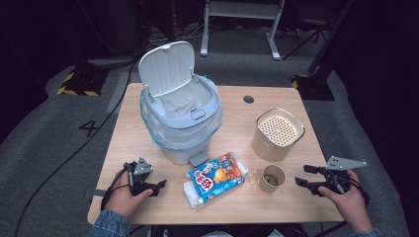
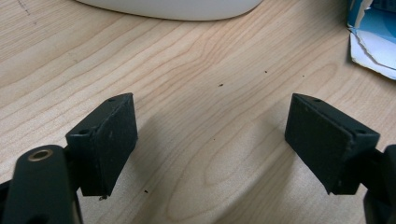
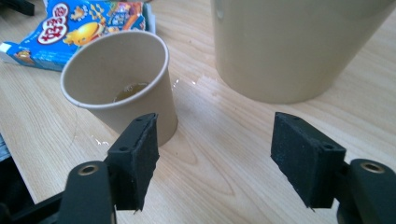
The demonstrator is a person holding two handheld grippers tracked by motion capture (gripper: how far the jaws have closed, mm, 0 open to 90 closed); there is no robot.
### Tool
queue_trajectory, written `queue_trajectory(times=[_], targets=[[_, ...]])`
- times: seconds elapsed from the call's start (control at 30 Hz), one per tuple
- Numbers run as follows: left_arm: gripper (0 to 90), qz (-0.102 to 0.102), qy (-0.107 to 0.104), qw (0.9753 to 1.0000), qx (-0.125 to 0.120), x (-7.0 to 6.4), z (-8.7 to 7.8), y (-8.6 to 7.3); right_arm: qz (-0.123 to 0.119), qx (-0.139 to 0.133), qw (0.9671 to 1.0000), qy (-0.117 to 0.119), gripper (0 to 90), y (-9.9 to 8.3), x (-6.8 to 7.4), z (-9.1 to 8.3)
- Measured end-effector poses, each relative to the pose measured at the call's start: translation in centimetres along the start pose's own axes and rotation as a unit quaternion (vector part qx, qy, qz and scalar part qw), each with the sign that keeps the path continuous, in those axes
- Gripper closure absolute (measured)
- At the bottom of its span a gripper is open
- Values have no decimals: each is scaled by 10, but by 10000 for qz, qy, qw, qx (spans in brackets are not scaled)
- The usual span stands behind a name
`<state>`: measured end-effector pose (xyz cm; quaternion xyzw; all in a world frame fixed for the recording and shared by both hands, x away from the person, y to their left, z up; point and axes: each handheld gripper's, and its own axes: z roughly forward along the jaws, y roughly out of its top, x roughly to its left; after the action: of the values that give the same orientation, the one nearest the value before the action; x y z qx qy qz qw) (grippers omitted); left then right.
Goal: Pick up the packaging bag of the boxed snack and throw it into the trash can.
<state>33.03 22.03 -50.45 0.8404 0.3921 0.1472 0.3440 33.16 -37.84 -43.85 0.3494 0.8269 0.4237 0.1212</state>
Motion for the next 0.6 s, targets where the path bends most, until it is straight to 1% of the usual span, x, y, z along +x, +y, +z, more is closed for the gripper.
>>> queue_trajectory(times=[0.03, 0.1, 0.13, 0.23, 0.27, 0.3, 0.33, 0.37, 0.4, 0.43, 0.47, 0.5, 0.53, 0.6], targets=[[167, 13, -4, 10000, 6, 0, 0, 0, -7, -84, 10000, 46, 321, 1, 1, 0], [165, 20, -3, 10000, 6, 0, 1, 0, 4, -115, 9999, 68, 325, 1, 1, -1], [162, 49, 33, 10000, 11, 0, 1, 1, 69, -185, 9997, 137, 335, 4, 3, -3], [161, 28, 49, 10000, 10, -1, 1, 1, 74, -240, 9994, 229, 349, 11, 6, -5], [161, 27, 49, 10000, 10, -1, 1, 1, -36, -278, 9992, 279, 351, 22, 14, -8], [161, 27, 49, 10000, 10, -1, 1, 1, -36, -278, 9992, 279, 351, 22, 14, -8], [161, 29, 49, 10000, 9, -1, 1, 1, -91, -275, 9991, 303, 352, 26, 18, -8], [161, 28, 49, 10000, 10, -1, 1, 1, -252, -230, 9986, 407, 352, 37, 28, -5], [161, 28, 49, 10000, 10, -1, 1, 1, -309, -250, 9978, 521, 350, 43, 34, -2], [161, 27, 50, 10000, 12, -1, 1, 1, -324, -288, 9967, 692, 349, 48, 40, 1], [161, 27, 50, 10000, 12, -1, 1, 1, -324, -288, 9967, 692, 349, 48, 40, 1], [161, 28, 50, 10000, 11, -1, 1, 1, -326, -290, 9957, 820, 346, 52, 44, 4], [161, 29, 50, 10000, 11, -1, 1, 1, -391, -247, 9943, 956, 332, 60, 54, 11], [161, 28, 49, 10000, 11, -1, 1, 1, -528, -169, 9932, 1027, 306, 68, 65, 20]])
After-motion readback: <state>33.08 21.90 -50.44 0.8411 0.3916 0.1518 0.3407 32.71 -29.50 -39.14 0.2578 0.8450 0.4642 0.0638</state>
